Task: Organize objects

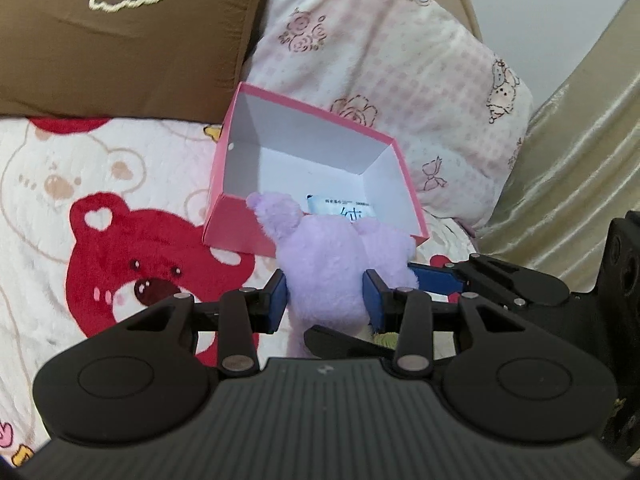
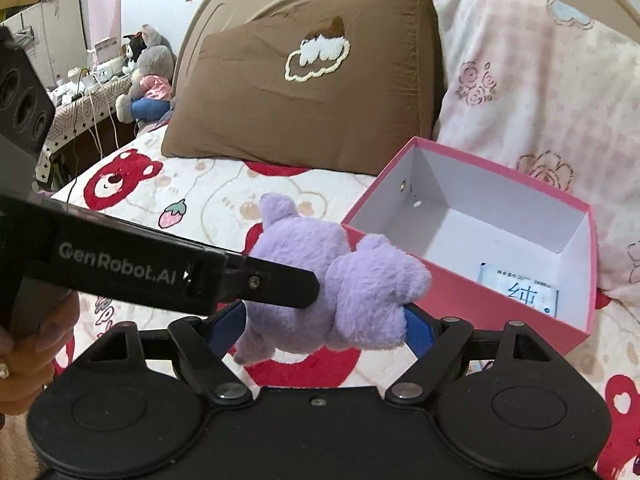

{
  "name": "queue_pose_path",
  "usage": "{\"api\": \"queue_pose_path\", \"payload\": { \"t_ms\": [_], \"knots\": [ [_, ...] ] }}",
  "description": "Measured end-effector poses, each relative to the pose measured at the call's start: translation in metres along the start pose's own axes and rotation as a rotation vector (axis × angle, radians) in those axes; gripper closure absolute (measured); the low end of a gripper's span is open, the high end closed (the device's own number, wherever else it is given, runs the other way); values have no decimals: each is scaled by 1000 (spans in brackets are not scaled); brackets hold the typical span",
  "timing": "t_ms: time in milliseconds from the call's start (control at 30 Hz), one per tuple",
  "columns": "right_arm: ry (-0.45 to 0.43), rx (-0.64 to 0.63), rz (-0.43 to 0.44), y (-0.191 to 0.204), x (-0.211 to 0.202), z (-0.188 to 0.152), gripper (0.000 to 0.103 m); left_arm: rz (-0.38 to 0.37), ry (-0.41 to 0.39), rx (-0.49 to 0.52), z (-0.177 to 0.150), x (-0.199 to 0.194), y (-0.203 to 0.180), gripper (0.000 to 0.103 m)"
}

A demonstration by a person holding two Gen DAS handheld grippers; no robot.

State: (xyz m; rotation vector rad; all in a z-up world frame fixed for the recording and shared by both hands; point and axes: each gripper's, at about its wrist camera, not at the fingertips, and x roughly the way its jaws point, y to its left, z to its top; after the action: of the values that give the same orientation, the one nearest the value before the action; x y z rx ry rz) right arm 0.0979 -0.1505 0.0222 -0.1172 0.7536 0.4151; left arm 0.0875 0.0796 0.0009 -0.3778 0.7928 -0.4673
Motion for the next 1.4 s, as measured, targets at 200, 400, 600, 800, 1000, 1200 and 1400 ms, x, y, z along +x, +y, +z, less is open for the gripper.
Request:
{"api": "queue_pose_path", "payload": {
  "t_ms": [200, 400, 600, 800, 1000, 1200, 1400],
  "knots": [
    [4, 4, -20, -4, -8, 14, 17, 20, 2, 39, 21, -6, -20, 64],
    [-14, 30, -1, -17, -22, 35, 17, 19, 17, 44, 54, -4, -29, 64],
    [-50, 52, 1, -40, -19, 52, 27, 69, -4, 121, 80, 11, -51, 64],
    [-43, 97, 13, -72, -8, 71, 31, 91, -6, 128, 102, 33, -57, 64],
    [-4, 47, -10, -88, 18, 90, 35, 117, 28, 131, 121, 71, -47, 62],
    [72, 127, 28, -121, 58, 97, 38, 142, 81, 65, 130, 119, -30, 61],
    [162, 169, 43, -147, 101, 94, 43, 181, 152, 23, 133, 169, -15, 62]
  ]
}}
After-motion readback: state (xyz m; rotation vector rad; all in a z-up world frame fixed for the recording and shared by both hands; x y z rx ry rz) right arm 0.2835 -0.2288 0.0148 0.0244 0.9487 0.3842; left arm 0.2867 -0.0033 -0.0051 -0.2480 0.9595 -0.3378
